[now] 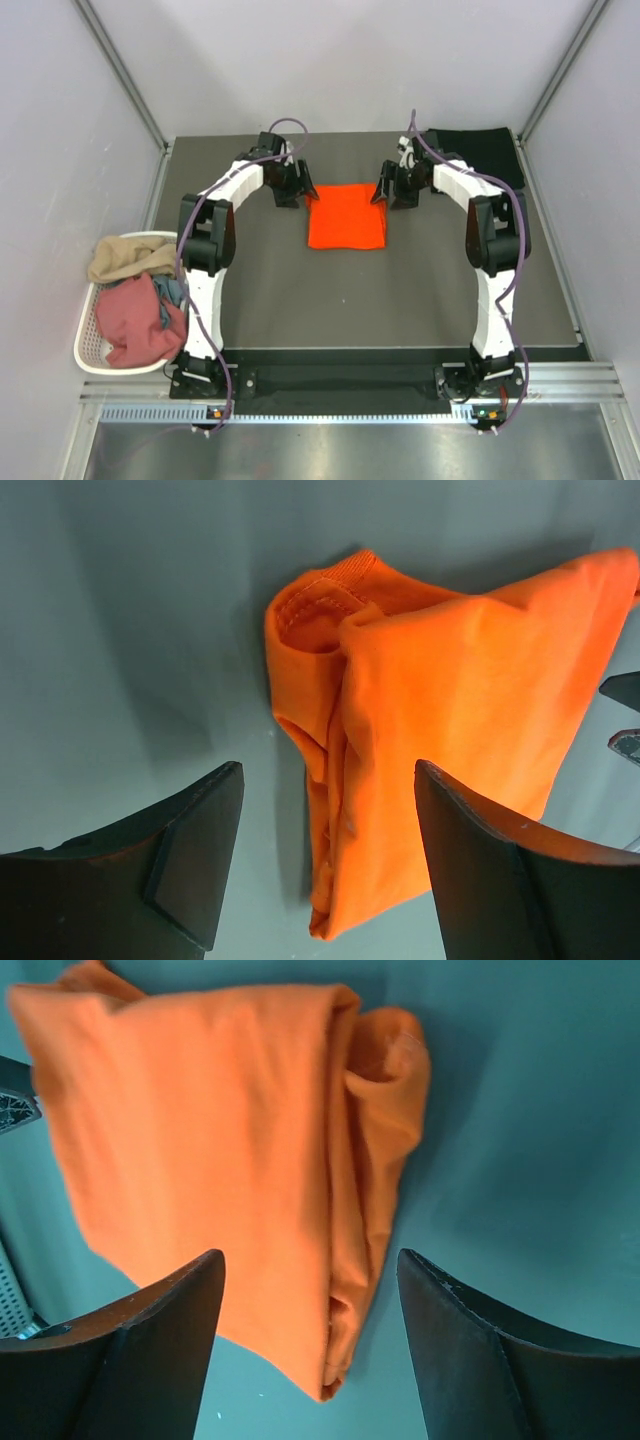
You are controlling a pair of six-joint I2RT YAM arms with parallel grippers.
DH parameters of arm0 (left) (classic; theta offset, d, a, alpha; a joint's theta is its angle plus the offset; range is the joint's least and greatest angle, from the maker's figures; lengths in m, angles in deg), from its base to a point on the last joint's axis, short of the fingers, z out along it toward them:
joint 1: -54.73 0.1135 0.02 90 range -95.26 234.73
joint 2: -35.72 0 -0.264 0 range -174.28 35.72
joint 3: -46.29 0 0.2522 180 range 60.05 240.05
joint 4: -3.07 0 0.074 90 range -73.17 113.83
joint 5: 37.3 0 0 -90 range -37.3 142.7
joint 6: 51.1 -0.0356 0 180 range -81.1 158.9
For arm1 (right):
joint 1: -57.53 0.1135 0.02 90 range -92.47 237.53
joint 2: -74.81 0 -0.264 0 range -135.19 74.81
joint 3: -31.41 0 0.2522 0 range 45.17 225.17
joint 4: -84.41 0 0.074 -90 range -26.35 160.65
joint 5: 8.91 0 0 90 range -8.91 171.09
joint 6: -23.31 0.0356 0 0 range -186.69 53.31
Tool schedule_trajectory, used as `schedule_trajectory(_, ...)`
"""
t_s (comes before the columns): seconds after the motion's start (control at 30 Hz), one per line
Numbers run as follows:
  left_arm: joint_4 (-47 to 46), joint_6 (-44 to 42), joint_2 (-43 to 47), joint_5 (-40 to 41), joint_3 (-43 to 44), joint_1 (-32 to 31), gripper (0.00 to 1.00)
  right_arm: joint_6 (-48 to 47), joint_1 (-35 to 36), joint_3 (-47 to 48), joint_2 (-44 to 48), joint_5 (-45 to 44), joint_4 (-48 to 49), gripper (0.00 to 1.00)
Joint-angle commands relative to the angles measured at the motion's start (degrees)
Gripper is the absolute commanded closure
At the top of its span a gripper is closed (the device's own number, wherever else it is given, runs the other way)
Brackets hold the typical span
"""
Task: Fold and stack the t-shirts
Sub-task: Fold the tshirt
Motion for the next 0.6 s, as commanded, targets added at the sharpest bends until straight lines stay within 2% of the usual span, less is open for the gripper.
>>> schedule_trajectory(0.0,-4.4,-1.9,0.4,-2.8,1.3,0.1,0.26,-2.1,-0.3,3.1,0.3,-2.1,-1.5,0.3)
schedule_trajectory(0.17,-9.5,-1.6,-1.5,-8.2,1.1,0.1,0.28,-2.6,-1.2,2.5,0.9,-2.3,-2.0,0.29)
schedule_trajectory(0.37,-12.9,2.7,-5.8,-14.0,2.8,0.1,0.31,-3.2,-2.0,3.2,0.0,-2.9,-2.4,0.28)
schedule_trajectory(0.47,-15.4,4.6,-6.8,-16.0,2.1,0.0,0.38,-3.8,-1.9,3.5,-0.6,-2.1,-0.7,0.23)
schedule_trajectory(0.5,-16.5,5.7,-6.8,-16.6,1.9,0.0,0.46,-3.9,-2.0,3.7,-1.3,-1.6,-0.1,0.23)
schedule_trajectory(0.57,-18.6,6.9,-6.9,-17.2,1.2,0.0,0.54,-4.4,-2.0,4.5,-2.5,-0.2,0.6,0.22)
